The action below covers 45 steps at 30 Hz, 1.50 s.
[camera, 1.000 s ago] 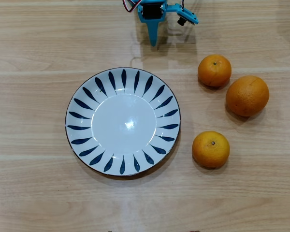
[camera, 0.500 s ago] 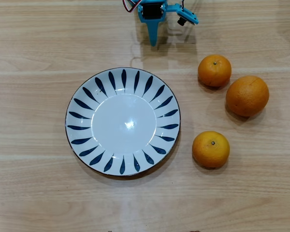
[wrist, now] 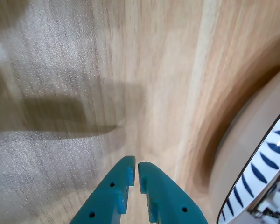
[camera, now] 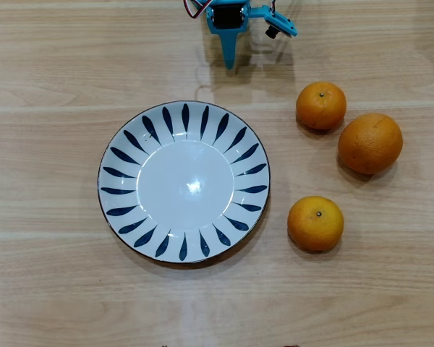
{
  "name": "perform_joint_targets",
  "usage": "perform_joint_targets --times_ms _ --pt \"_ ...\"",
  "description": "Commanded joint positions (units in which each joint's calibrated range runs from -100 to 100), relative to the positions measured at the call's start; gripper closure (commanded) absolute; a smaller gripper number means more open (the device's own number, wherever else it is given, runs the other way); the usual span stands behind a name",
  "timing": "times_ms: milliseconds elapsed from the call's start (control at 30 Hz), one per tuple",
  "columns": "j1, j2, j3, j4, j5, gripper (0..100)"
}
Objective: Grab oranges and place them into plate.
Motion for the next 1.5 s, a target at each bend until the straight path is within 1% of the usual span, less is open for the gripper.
perform_joint_targets --times_ms 0,833,967,1167,1300,1367,1467 --pt "0.2 -0.6 0.3 -0.4 0.0 98" --pt "0.1 -0.3 -0.6 -0.3 0.4 98" --pt "-3.2 9.3 -11.2 -0.4 0.3 98" --pt "-8.1 33.3 -36.7 0.6 -0.1 98" --pt "-12.8 48.5 -53.9 7.4 -0.2 98" --pt "-14.9 55.3 -62.2 11.9 -2.3 98" --pt "-17.3 64.2 -73.4 17.7 -7.6 98"
